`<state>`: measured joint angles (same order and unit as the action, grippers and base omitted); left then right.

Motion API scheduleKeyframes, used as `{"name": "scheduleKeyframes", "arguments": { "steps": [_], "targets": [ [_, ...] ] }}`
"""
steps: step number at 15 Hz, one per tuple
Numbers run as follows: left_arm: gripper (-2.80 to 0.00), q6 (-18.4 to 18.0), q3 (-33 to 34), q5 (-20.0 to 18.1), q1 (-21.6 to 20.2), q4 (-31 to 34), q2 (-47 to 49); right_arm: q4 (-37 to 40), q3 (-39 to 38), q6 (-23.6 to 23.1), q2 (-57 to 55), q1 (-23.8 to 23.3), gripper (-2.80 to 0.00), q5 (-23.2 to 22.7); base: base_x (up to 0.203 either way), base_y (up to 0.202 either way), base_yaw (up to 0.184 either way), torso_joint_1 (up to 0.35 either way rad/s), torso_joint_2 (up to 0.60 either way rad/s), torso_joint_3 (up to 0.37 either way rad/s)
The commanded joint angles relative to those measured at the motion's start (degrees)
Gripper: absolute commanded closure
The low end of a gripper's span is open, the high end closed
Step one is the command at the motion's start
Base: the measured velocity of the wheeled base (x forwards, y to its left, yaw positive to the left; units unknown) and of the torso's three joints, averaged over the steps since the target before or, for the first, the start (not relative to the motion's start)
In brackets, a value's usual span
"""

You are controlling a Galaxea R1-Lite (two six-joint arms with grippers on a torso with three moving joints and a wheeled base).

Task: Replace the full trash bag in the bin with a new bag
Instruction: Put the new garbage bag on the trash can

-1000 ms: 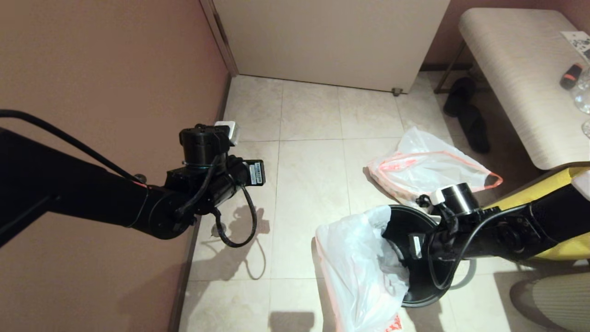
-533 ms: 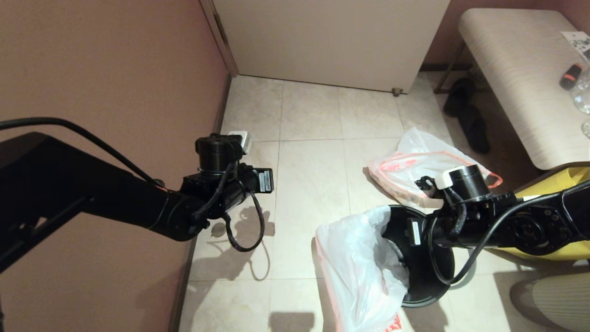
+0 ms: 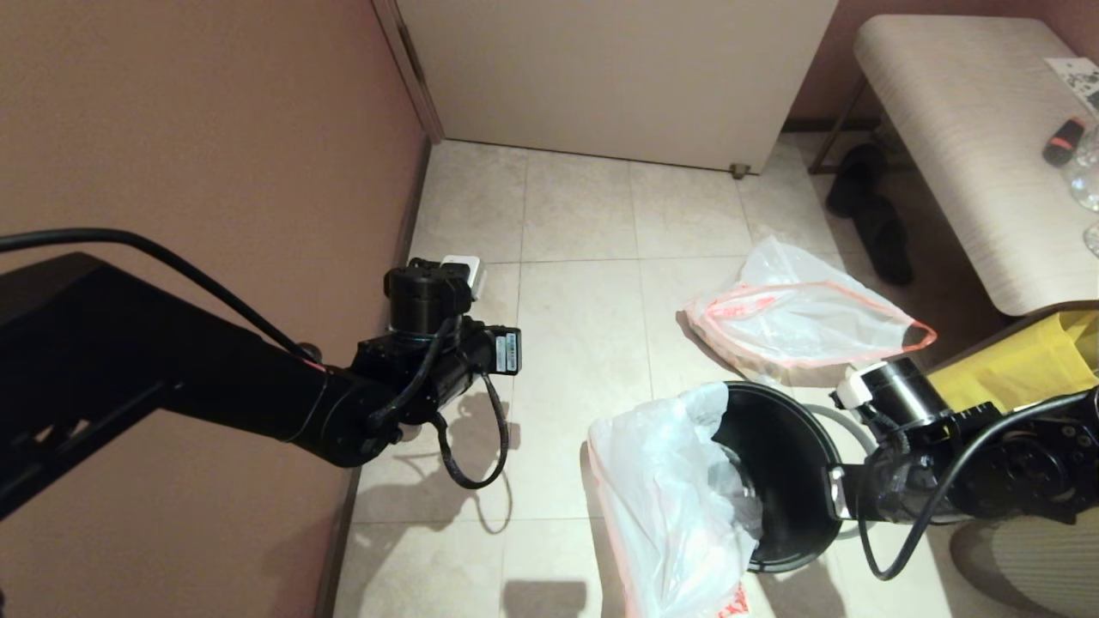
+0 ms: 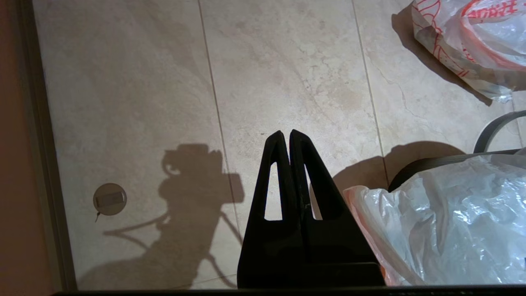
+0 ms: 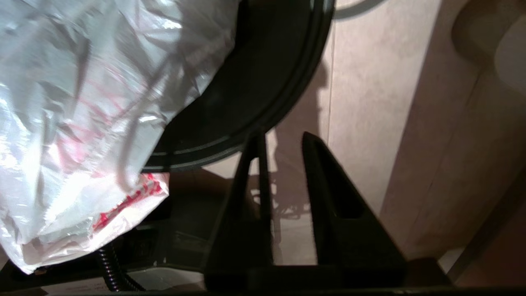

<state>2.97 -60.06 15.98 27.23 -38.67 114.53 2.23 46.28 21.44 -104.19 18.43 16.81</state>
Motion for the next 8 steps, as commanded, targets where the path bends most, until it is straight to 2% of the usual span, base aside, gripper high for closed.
{"name": "scheduleKeyframes", "arguments": {
  "steps": [1,4,8],
  "targets": [
    [0.00,0.0,-0.1,0.1,-0.9,-0.3,0.0,-0.2,-2.9,0.7,1.1,0.0,-2.80,0.2,0.000,0.000,0.000,0.000,0.00,0.000],
    [0.00,-0.1,-0.8,0.1,-1.0,-0.3,0.0,-1.5,-3.4,1.7,-1.7,-2.1,-2.80,-0.7,0.000,0.000,0.000,0.000,0.00,0.000],
    [0.00,-0.1,-0.8,0.1,-1.0,-0.3,-0.7,-15.2,-3.4,1.9,-12.3,-4.8,-2.80,-3.0,0.000,0.000,0.000,0.000,0.00,0.000]
  ]
}}
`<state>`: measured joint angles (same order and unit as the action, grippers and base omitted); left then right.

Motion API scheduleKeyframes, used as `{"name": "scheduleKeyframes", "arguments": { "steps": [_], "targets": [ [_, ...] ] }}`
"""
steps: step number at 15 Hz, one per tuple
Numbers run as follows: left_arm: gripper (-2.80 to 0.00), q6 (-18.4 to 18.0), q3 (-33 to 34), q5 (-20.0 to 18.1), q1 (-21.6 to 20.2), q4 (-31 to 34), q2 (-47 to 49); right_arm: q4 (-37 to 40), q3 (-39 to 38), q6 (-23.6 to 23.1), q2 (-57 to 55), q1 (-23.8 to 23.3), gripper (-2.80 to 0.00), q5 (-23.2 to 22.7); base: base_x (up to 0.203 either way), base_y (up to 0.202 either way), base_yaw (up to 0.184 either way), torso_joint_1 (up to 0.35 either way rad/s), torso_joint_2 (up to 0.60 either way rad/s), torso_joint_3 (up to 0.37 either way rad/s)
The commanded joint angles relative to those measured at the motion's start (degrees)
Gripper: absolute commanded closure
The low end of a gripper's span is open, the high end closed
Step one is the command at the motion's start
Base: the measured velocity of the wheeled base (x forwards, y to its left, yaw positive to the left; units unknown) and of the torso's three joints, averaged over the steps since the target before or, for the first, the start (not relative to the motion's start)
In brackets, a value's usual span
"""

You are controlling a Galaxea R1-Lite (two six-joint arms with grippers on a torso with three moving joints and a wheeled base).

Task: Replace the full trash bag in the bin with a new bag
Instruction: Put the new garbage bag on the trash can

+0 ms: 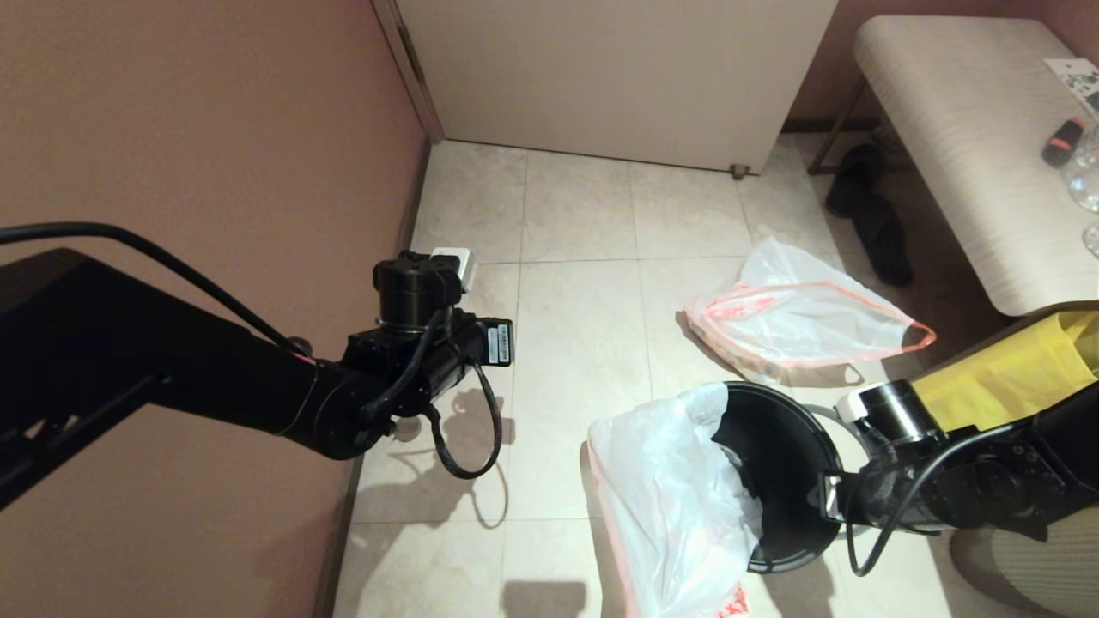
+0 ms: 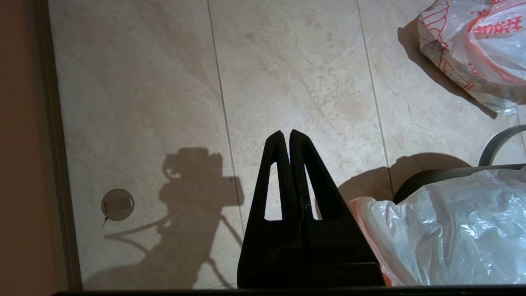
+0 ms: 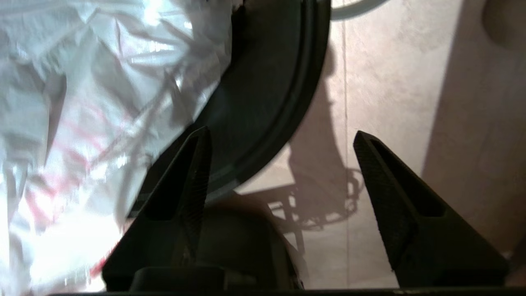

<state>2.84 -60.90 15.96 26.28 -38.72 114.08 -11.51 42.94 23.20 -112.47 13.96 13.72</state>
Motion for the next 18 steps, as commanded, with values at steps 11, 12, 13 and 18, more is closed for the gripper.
{"name": "scheduleKeyframes", "arguments": {
  "steps": [11,12,13,18],
  "targets": [
    [0.00,-0.2,-0.4,0.1,-0.9,-0.2,0.4,-13.9,5.9,-2.0,-14.9,-3.6,0.00,-2.9,0.000,0.000,0.000,0.000,0.00,0.000],
    [0.00,-0.3,-0.6,0.1,-1.3,-0.2,0.4,-14.0,6.2,-1.9,-15.1,-3.3,0.00,-3.1,0.000,0.000,0.000,0.000,0.00,0.000],
    [0.00,-0.3,-0.6,0.1,-1.6,-0.2,0.3,-14.0,6.6,-1.9,-15.2,-2.8,0.00,-3.5,0.000,0.000,0.000,0.000,0.00,0.000],
    [0.00,-0.3,-0.9,0.1,-2.1,-0.2,0.2,-13.9,11.1,-1.9,-14.0,3.4,0.00,-6.6,0.000,0.000,0.000,0.000,0.00,0.000]
  ]
}}
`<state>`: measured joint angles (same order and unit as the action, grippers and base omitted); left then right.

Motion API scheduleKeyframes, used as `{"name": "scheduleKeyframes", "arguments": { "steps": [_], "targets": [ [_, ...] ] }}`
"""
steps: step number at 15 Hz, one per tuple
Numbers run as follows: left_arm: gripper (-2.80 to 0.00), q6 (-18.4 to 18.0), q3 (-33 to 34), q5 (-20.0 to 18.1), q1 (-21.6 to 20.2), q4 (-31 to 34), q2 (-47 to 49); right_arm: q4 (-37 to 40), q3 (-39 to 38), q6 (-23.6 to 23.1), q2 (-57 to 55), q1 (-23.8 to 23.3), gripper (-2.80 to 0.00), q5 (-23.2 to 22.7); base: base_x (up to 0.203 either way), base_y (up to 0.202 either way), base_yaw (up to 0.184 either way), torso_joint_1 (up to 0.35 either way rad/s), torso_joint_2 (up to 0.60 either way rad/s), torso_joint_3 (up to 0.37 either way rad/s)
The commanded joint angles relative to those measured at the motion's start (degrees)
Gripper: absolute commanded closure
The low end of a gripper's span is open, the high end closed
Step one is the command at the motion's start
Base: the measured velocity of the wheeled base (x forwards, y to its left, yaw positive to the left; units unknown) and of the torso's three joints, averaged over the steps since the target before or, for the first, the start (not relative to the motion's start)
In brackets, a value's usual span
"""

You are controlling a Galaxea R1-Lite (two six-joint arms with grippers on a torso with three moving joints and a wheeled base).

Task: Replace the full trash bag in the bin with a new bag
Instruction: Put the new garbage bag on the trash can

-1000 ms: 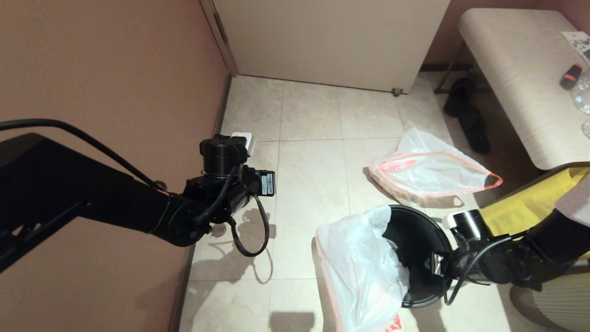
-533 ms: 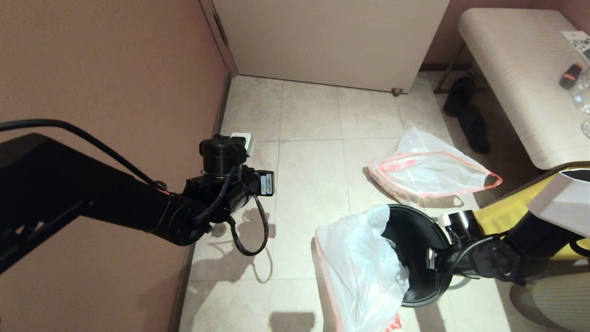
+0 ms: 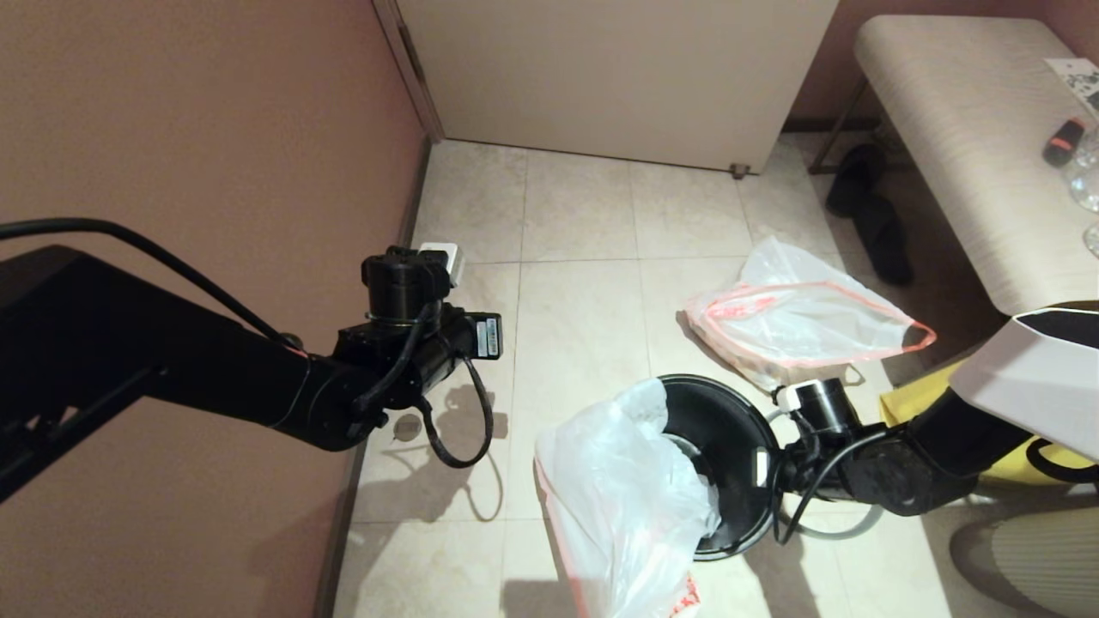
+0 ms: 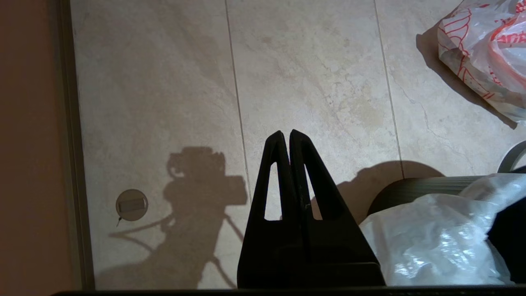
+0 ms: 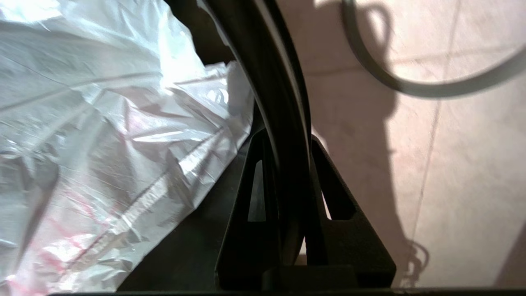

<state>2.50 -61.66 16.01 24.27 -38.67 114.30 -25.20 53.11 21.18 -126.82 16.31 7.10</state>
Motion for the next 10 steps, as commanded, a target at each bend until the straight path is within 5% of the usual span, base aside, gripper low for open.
{"name": "scheduleKeyframes", "arguments": {
  "steps": [1,5,10],
  "targets": [
    [0.00,0.1,-0.1,0.2,-0.1,-0.3,0.0,-0.2,2.7,0.0,0.1,2.1,0.00,0.0,0.000,0.000,0.000,0.000,0.00,0.000],
    [0.00,0.2,-0.2,0.2,-0.2,-0.3,-0.2,-0.3,8.0,-7.6,-0.9,5.9,0.00,-0.1,0.000,0.000,0.000,0.000,0.00,0.000],
    [0.00,0.2,-0.3,0.2,-0.2,-0.3,-0.4,3.0,18.1,-7.9,-3.8,8.0,0.00,0.1,0.000,0.000,0.000,0.000,0.00,0.000]
  ]
}}
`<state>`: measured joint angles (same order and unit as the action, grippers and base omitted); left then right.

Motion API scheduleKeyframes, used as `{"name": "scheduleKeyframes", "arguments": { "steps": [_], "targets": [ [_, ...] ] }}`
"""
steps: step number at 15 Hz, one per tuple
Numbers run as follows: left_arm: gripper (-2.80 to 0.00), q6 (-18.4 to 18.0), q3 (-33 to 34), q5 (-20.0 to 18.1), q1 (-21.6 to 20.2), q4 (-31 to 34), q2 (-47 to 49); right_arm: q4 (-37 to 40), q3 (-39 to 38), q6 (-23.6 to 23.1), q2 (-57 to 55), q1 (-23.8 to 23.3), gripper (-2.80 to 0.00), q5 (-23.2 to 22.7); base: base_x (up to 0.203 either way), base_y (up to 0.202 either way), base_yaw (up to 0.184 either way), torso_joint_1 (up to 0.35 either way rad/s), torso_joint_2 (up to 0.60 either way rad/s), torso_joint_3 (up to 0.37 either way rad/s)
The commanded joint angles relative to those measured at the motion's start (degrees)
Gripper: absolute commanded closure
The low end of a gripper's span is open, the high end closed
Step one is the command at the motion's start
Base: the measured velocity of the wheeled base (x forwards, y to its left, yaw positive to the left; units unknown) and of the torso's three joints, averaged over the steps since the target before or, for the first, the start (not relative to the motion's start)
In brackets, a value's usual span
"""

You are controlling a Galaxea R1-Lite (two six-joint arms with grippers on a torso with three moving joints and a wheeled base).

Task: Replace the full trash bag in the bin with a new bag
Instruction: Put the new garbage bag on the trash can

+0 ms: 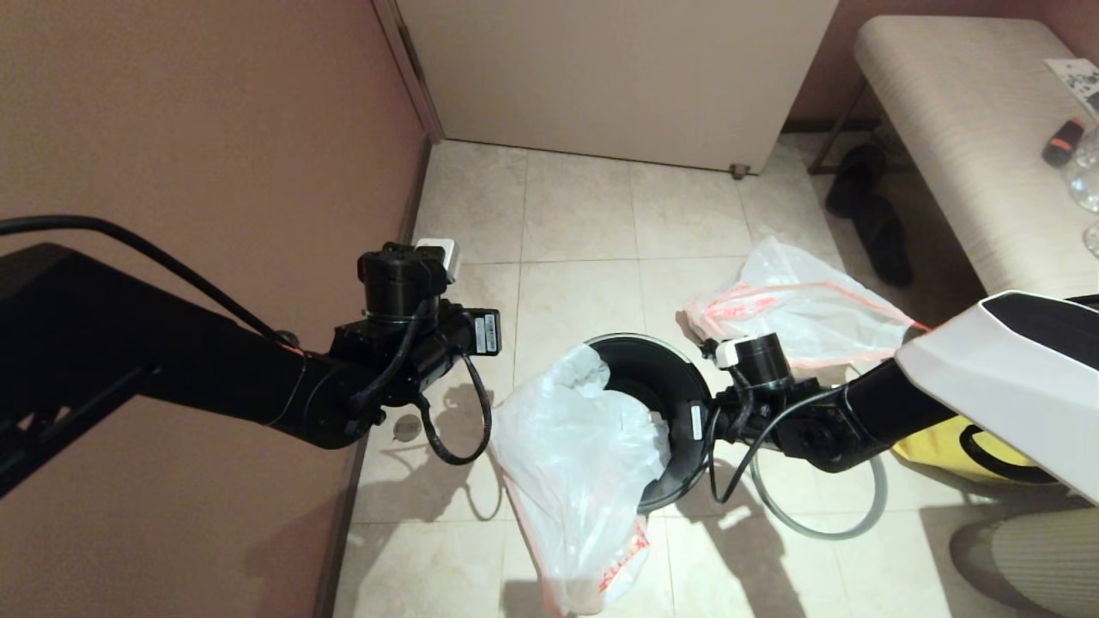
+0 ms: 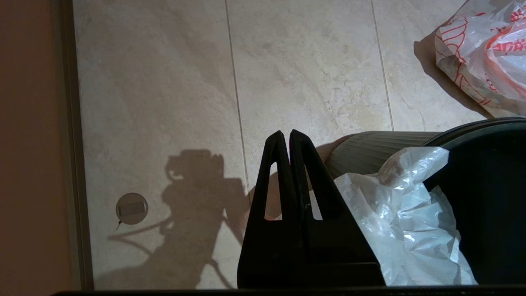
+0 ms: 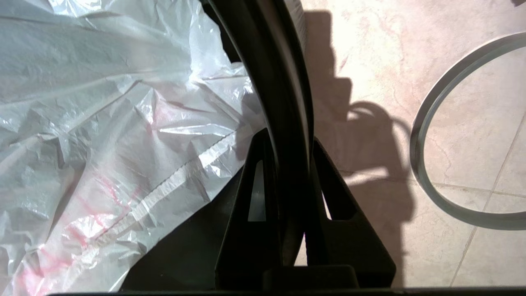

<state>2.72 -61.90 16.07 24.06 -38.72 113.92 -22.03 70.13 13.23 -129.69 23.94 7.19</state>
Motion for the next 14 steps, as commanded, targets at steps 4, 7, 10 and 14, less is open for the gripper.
{"name": "scheduleKeyframes", "arguments": {
  "steps": [4,7,10,14],
  "targets": [
    [0.00,0.1,0.0,0.1,0.0,-0.2,-0.2,1.4,5.1,0.1,-2.5,1.6,0.00,0.0,0.000,0.000,0.000,0.000,0.00,0.000],
    [0.00,0.1,-0.1,0.0,-0.9,-0.2,-0.5,4.8,9.3,1.4,-3.6,2.8,0.00,-0.4,0.000,0.000,0.000,0.000,0.00,0.000],
    [0.00,0.2,-0.3,0.0,-1.2,-0.2,-0.5,6.3,14.1,2.3,-6.1,3.9,0.00,-0.4,0.000,0.000,0.000,0.000,0.00,0.000],
    [0.00,0.2,-0.3,-0.2,-1.7,-0.1,-1.0,8.0,20.1,2.3,-9.3,5.0,0.00,-1.2,0.000,0.000,0.000,0.000,0.00,0.000]
  ]
}}
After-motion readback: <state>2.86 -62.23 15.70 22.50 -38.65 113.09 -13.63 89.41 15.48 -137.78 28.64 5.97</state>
